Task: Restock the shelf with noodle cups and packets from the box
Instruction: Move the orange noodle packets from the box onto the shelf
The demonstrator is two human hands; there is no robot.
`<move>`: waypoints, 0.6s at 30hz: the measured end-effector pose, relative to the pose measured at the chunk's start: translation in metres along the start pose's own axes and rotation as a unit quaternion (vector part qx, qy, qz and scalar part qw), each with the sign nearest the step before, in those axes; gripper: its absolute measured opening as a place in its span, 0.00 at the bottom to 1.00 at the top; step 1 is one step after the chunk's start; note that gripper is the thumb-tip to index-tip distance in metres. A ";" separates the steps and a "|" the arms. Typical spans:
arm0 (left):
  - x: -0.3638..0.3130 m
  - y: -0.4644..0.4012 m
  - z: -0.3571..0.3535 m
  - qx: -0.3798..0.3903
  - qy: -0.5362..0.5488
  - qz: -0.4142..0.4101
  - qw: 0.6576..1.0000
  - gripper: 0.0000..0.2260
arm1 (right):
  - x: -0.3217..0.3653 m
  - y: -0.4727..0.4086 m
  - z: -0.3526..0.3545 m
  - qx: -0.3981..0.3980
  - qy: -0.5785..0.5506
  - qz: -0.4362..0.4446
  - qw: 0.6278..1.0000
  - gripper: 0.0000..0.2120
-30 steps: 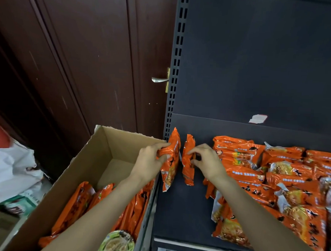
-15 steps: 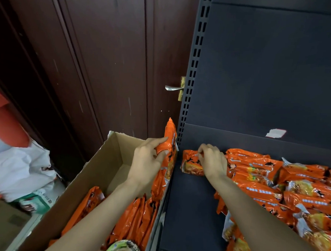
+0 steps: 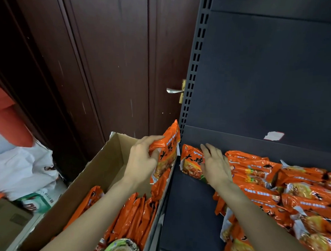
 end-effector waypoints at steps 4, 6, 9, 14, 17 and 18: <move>-0.009 0.006 0.004 0.014 0.036 -0.021 0.999 0.15 | -0.007 0.009 0.035 -0.108 -0.191 0.008 0.976 0.32; -0.013 0.006 -0.002 0.054 0.050 -0.016 0.997 0.14 | -0.006 0.014 0.052 -0.117 -0.294 0.037 0.948 0.36; -0.020 0.005 -0.023 0.127 0.057 -0.013 0.990 0.14 | -0.006 0.021 0.064 -0.079 -0.359 0.059 0.928 0.39; -0.024 -0.005 -0.070 0.205 0.027 -0.012 0.978 0.15 | -0.033 0.027 0.058 -0.100 -0.311 0.000 0.945 0.15; -0.014 -0.017 -0.092 0.216 -0.053 -0.025 0.975 0.15 | -0.048 0.029 0.042 -0.101 -0.254 -0.056 0.960 0.08; -0.008 -0.023 -0.097 0.216 -0.086 -0.032 0.972 0.16 | -0.051 0.029 0.037 -0.097 -0.232 -0.065 0.966 0.06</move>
Point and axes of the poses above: each hand's wrist, its own y-axis away from the middle knuckle, its own z-axis out of the back of the hand, x = y × z, the point moved 5 cm from there along -y, towards the middle knuckle, and after that the axes turned 11 degrees about z, right-handed, at the moved point
